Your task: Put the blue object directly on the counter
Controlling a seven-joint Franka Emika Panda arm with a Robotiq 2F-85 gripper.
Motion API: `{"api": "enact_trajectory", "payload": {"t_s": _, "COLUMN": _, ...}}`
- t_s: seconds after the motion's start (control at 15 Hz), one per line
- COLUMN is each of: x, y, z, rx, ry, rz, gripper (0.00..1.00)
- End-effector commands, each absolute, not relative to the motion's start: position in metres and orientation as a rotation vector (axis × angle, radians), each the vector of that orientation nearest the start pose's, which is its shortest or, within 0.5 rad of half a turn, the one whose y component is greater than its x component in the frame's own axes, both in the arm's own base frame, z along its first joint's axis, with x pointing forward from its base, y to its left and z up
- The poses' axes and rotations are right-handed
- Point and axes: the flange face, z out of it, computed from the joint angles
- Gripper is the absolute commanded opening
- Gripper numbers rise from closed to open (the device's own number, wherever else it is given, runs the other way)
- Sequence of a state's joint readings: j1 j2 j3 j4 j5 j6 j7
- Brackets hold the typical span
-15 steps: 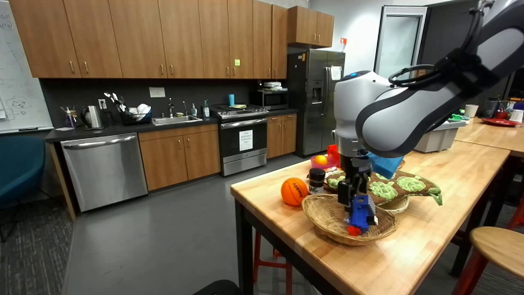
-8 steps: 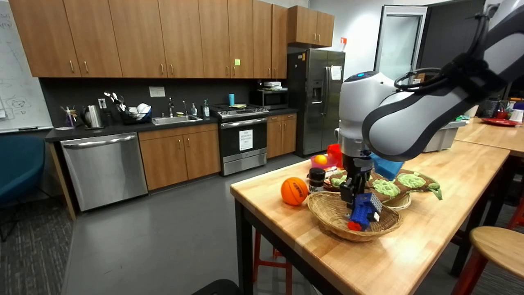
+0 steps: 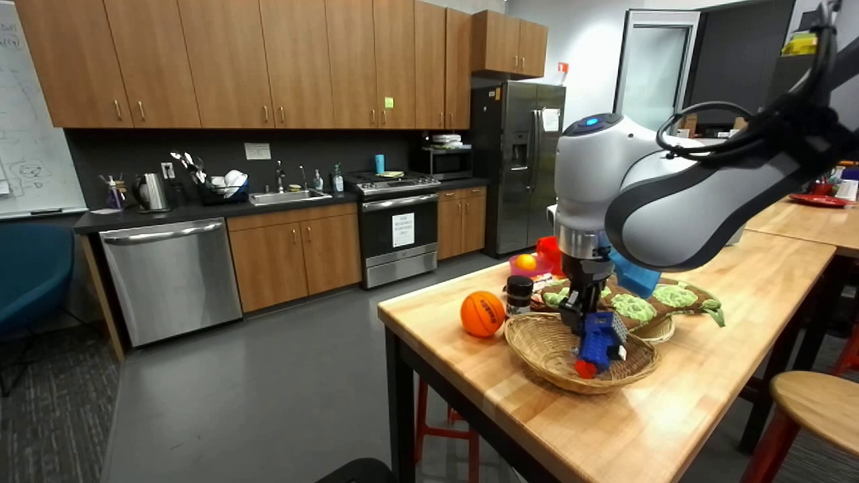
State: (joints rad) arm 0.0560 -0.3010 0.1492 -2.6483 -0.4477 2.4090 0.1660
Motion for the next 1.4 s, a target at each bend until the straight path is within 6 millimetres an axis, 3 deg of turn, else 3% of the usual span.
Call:
{"api": "enact_trajectory", "payload": {"t_s": 0.0, "x": 0.392, "y": 0.088, "z": 0.365, "rx": -3.468, "ry": -0.663, "rz": -0.276, "gripper": 0.27}}
{"api": "enact_trajectory", "payload": {"t_s": 0.33, "x": 0.381, "y": 0.106, "z": 0.397, "rx": -3.523, "ry": -0.83, "rz": -0.327, "gripper": 0.27}}
{"api": "enact_trajectory", "payload": {"t_s": 0.73, "x": 0.379, "y": 0.115, "z": 0.471, "rx": -3.598, "ry": -0.945, "rz": -0.366, "gripper": 0.27}}
{"api": "enact_trajectory", "payload": {"t_s": 0.87, "x": 0.393, "y": 0.121, "z": 0.495, "rx": -3.588, "ry": -0.965, "rz": -0.458, "gripper": 0.27}}
{"api": "enact_trajectory", "payload": {"t_s": 1.07, "x": 0.424, "y": 0.148, "z": 0.518, "rx": -3.514, "ry": -1.02, "rz": -0.608, "gripper": 0.27}}
{"api": "enact_trajectory", "payload": {"t_s": 1.33, "x": 0.486, "y": 0.191, "z": 0.516, "rx": -3.418, "ry": -1.167, "rz": -0.657, "gripper": 0.27}}
